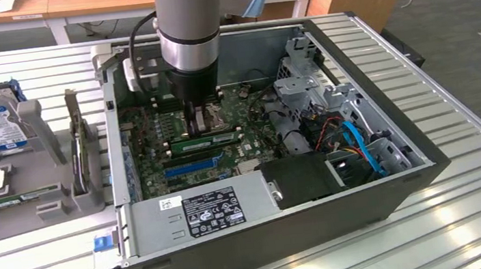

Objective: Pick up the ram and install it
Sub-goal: 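Press down the ram until it locks into place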

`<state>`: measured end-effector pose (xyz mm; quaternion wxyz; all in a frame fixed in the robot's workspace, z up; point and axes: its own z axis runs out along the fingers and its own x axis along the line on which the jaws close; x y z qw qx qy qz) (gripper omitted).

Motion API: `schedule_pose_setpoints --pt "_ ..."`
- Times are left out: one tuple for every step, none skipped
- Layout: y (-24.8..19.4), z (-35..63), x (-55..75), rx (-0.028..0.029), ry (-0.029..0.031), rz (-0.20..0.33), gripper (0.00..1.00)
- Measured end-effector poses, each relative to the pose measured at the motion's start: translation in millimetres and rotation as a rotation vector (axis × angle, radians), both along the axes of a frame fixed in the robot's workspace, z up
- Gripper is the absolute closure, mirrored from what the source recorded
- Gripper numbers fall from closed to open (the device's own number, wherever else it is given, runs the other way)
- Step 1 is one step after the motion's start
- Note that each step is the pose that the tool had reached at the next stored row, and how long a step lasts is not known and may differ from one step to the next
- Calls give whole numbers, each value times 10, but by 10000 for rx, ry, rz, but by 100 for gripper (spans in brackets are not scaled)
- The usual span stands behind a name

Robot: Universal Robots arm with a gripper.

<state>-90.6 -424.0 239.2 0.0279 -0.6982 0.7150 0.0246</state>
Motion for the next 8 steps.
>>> schedule_pose_setpoints --pt "0 -5 0 0 0 0 90" --pt "0 -5 0 -2 1 0 90" --pt "0 -5 0 -2 1 0 90" --pt "0 -5 0 -2 1 0 90" --pt "0 -8 0 0 0 0 90" --pt "0 -13 0 2 -1 -1 90" --pt "0 -18 0 3 -1 0 90" --pt "0 -22 0 1 0 0 90"
